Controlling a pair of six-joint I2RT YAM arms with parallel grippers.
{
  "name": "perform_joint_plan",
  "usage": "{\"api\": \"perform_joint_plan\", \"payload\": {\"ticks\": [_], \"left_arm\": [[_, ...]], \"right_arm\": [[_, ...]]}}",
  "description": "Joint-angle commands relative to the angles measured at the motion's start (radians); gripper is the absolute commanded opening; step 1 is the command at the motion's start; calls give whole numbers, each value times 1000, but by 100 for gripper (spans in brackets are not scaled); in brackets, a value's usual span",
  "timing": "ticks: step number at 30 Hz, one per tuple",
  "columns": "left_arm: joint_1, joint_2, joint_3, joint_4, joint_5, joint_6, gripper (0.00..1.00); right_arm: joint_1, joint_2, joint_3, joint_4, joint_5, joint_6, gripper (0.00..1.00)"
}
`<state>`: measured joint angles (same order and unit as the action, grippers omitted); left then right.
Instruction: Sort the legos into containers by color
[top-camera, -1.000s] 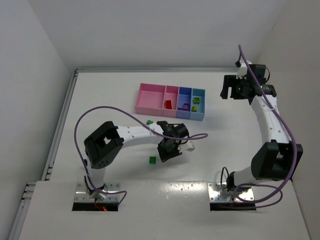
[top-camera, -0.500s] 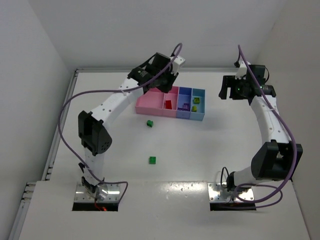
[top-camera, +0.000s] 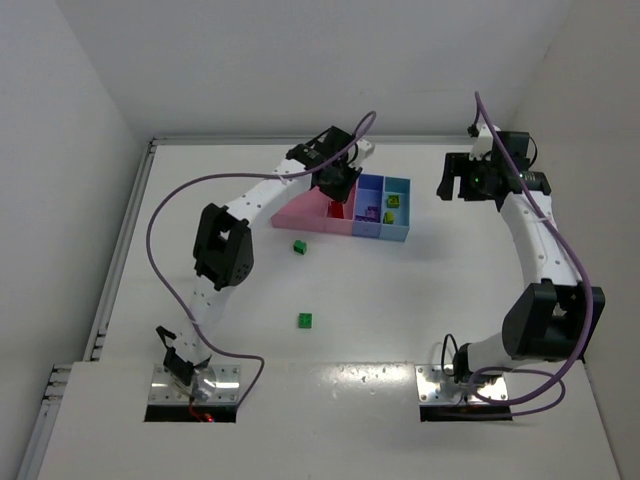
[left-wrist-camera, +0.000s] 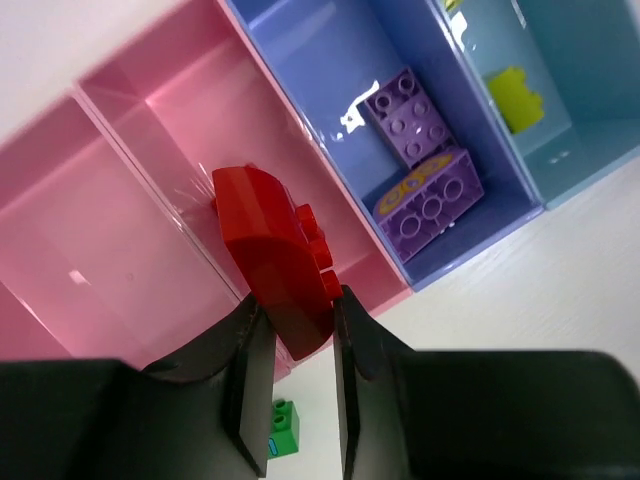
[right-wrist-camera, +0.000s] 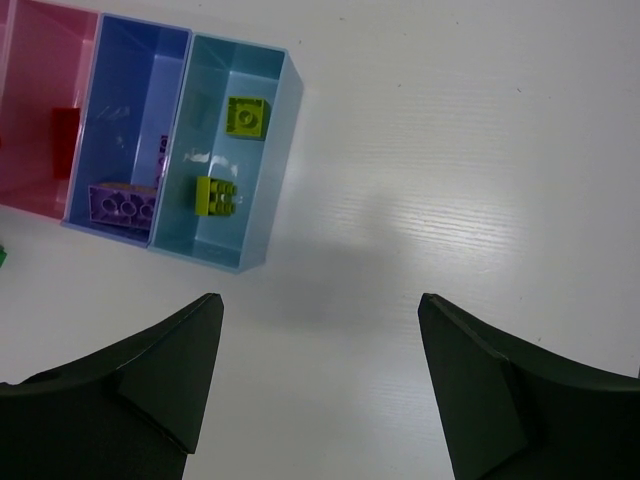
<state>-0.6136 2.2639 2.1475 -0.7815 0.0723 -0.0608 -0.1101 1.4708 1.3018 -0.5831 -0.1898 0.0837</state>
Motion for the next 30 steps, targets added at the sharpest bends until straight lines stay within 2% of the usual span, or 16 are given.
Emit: {"api": "perform_joint_plan", "payload": {"ticks": [1, 6, 8, 12, 14, 15, 18, 22, 24, 25, 28, 30], "left_arm": [[14, 0, 75, 24, 6, -16, 24], [14, 33, 97, 24, 6, -16, 59], [14, 33, 97, 24, -3, -16, 66], [25, 33, 117, 24, -28, -26, 66], [37, -10, 117, 24, -28, -27, 66], [49, -33, 117, 24, -37, -36, 66], [92, -170, 82, 24, -61, -46, 67], [208, -375, -78, 54, -62, -74, 70], [310, -497, -151, 70, -28, -102, 71], [381, -539, -226, 85, -17, -111, 71], [477, -676, -360, 107, 53, -120, 71], [550, -728, -411, 116, 89, -111, 73]], "right_arm": [[-7, -7, -3, 31, -20, 14, 80], [-7, -7, -3, 22, -30, 5, 80], [3, -7, -3, 22, -30, 5, 80], [3, -7, -3, 22, -101, -16, 80], [3, -7, -15, 12, -169, -30, 80], [30, -7, -15, 3, -253, -51, 80], [102, -29, -61, -7, -374, -99, 80], [365, -38, -107, -31, -349, -212, 80], [440, -2, -107, -31, -310, -242, 80], [499, 19, -86, -31, -288, -260, 78], [599, 121, -15, -2, -231, -271, 73], [644, 190, 71, -1, -198, -262, 66]]}}
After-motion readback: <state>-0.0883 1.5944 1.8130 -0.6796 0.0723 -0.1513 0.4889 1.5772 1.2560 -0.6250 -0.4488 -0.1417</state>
